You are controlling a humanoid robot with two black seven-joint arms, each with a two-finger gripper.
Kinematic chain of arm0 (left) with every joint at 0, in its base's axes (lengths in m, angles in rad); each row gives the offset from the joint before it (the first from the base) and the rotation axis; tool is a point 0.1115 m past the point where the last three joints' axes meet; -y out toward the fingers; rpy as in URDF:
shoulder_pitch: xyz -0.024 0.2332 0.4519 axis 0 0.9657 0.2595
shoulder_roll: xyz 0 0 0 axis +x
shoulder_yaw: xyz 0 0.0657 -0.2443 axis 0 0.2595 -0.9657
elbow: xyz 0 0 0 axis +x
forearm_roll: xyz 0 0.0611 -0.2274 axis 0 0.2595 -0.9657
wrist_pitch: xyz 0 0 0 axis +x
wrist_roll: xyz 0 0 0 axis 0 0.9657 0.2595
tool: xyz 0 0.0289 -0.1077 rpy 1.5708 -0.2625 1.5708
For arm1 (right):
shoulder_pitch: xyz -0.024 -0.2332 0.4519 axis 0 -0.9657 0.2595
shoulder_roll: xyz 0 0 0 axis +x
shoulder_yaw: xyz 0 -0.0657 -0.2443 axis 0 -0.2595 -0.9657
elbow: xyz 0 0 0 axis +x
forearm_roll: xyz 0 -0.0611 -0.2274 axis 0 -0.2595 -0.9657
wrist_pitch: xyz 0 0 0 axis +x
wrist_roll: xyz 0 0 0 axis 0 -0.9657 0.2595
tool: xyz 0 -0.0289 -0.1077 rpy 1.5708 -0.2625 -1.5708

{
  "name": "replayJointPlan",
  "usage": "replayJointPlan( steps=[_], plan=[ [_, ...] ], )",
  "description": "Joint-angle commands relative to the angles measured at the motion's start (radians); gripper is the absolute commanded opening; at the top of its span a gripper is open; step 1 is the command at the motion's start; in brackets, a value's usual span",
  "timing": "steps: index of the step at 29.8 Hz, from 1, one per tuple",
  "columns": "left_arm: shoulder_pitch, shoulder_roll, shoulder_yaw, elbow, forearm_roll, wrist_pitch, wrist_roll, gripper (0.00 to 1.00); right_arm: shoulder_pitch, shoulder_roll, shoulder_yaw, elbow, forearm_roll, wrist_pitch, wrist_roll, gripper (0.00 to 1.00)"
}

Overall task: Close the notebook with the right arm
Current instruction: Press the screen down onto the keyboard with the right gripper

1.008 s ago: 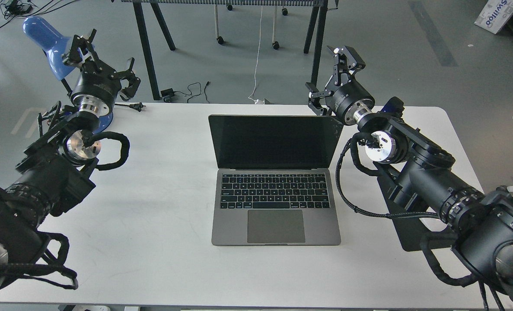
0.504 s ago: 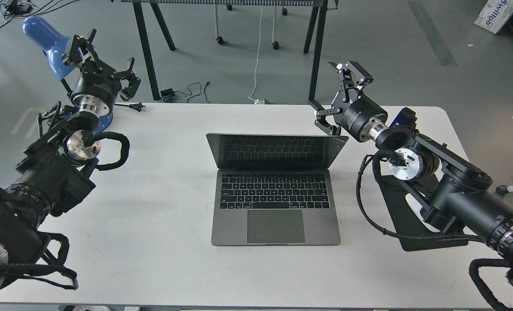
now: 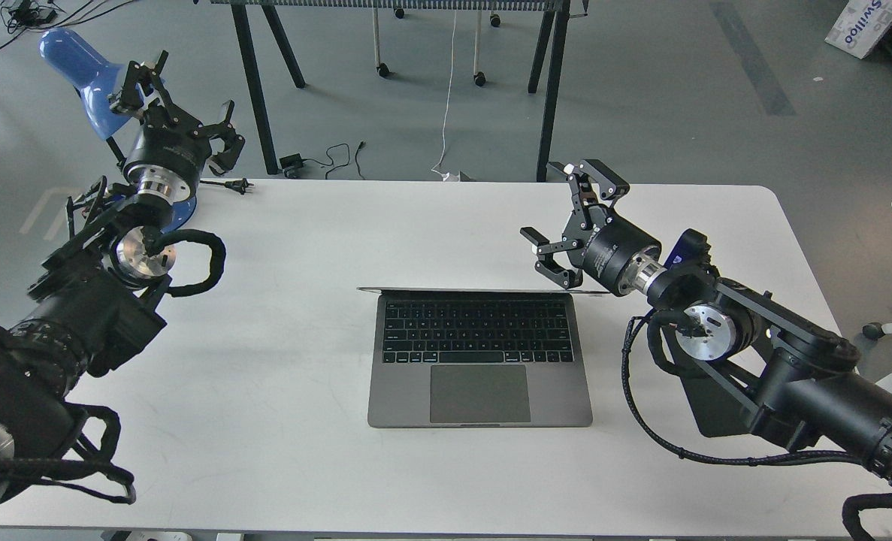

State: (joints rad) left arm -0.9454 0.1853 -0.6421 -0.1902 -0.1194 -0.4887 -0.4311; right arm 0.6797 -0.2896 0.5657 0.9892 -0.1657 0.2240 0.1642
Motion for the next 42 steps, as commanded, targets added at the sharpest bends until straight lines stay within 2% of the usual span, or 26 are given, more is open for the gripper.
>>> replayJointPlan(
  steps=[1,8,14,29,38,42],
  plan=[
    [0.000,0.000,-0.001,0.000,0.000,0.000,0.000,1.00,-0.017,-0.008,-0.027,0.014,-0.002,0.000,0.000,1.00],
    [0.000,0.000,0.001,0.000,0.000,0.000,0.000,1.00,-0.040,-0.007,-0.124,0.009,-0.012,0.000,0.002,1.00],
    [0.000,0.000,-0.001,0.000,0.000,0.000,0.000,1.00,-0.049,-0.003,-0.208,0.000,-0.012,-0.052,0.002,1.00],
    [0.000,0.000,0.001,0.000,0.001,0.000,0.000,1.00,-0.092,0.003,-0.251,-0.064,-0.025,-0.068,0.009,1.00],
    [-0.001,0.000,-0.001,0.000,0.001,0.000,-0.001,1.00,-0.081,0.004,-0.233,-0.053,-0.023,-0.066,0.015,1.00],
    [0.000,0.000,0.001,0.000,0.001,0.000,-0.002,1.00,-0.078,-0.008,-0.095,-0.012,-0.021,-0.052,0.035,1.00]
  ],
)
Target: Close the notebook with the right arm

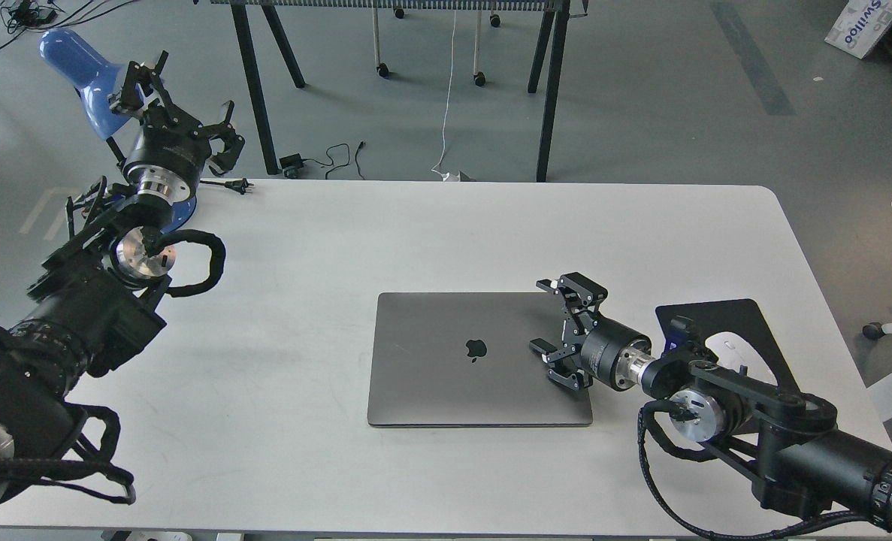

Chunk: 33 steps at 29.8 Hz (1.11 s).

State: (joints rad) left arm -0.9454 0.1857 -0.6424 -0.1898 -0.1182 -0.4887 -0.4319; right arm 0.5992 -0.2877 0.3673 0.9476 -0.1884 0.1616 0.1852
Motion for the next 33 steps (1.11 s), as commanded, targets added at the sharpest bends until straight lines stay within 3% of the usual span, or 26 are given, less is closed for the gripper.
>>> replayJointPlan(
  steps=[1,11,15,23,28,33],
  plan=[
    [0.000,0.000,0.001,0.000,0.000,0.000,-0.001,1.00,0.002,-0.008,0.169,0.033,0.001,0.010,0.017,1.00],
    [-0.001,0.000,0.001,0.000,-0.001,0.000,0.001,1.00,0.073,-0.007,0.559,0.025,0.010,0.024,-0.009,1.00],
    [-0.001,0.000,0.000,0.000,-0.001,0.000,0.001,1.00,0.085,0.005,0.705,-0.085,0.020,0.027,-0.018,1.00],
    [-0.001,0.000,0.001,0.000,-0.001,0.000,0.002,1.00,0.134,-0.008,0.742,-0.209,0.049,0.039,-0.016,1.00],
    [-0.001,0.000,0.001,0.000,0.000,0.000,0.004,1.00,0.152,-0.008,0.742,-0.329,0.069,0.140,-0.016,1.00],
    [-0.001,0.000,0.001,0.000,0.002,0.000,0.004,1.00,0.149,-0.008,0.742,-0.348,0.124,0.147,-0.016,1.00]
  ],
)
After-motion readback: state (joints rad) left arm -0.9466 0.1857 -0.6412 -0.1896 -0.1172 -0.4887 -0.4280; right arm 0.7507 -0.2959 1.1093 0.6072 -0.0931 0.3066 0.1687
